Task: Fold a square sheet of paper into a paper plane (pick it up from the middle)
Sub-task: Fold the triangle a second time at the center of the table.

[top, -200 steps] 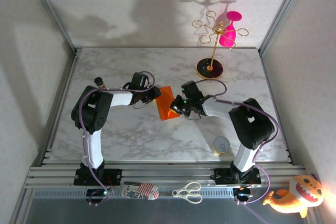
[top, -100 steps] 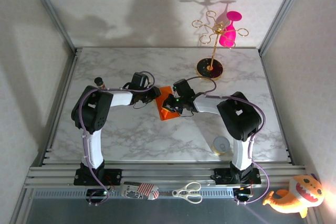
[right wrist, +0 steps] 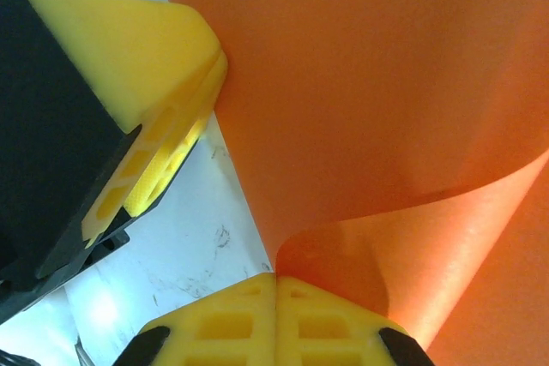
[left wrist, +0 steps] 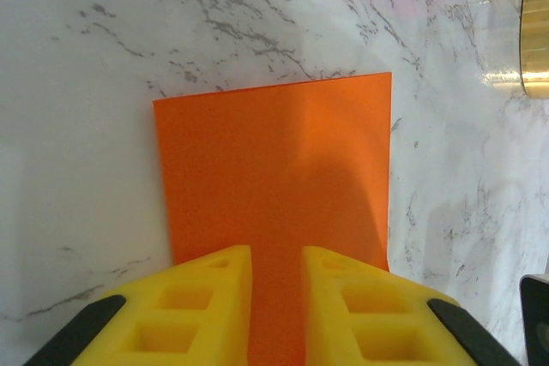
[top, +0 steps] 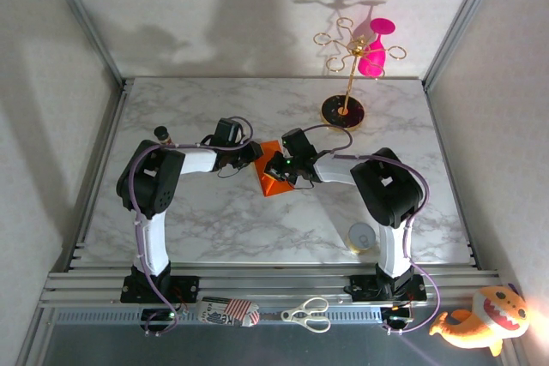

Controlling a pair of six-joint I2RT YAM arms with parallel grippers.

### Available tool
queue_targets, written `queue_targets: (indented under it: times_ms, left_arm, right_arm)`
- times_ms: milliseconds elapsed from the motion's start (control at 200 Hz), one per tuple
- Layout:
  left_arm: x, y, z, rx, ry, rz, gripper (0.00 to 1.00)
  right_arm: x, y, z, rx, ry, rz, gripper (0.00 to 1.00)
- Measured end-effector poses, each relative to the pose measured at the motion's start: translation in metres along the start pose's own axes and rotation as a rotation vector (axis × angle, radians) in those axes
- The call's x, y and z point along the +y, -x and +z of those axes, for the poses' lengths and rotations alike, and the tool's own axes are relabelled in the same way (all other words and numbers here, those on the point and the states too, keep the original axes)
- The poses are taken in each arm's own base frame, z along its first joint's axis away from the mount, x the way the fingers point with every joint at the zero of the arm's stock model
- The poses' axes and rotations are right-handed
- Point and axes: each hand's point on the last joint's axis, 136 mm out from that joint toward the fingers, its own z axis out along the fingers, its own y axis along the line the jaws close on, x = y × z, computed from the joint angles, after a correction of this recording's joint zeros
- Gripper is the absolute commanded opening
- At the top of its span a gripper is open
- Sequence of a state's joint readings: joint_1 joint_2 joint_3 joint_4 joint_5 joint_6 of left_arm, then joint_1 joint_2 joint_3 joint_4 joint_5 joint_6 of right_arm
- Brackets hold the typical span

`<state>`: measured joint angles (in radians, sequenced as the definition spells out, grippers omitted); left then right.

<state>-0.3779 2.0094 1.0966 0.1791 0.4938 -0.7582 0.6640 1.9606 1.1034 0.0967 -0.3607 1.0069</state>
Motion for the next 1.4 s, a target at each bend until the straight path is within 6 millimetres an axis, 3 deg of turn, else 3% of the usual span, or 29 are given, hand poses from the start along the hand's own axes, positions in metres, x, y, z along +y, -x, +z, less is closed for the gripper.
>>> queue_targets:
  times_ms: [1397]
  left_arm:
    - [0.0,-0.0001,0.0,0.0,0.0,0.0,0.22]
  right_arm:
    - [-0.0007,0.0033,0.0088,-0.006,0.009,0.024,0.0]
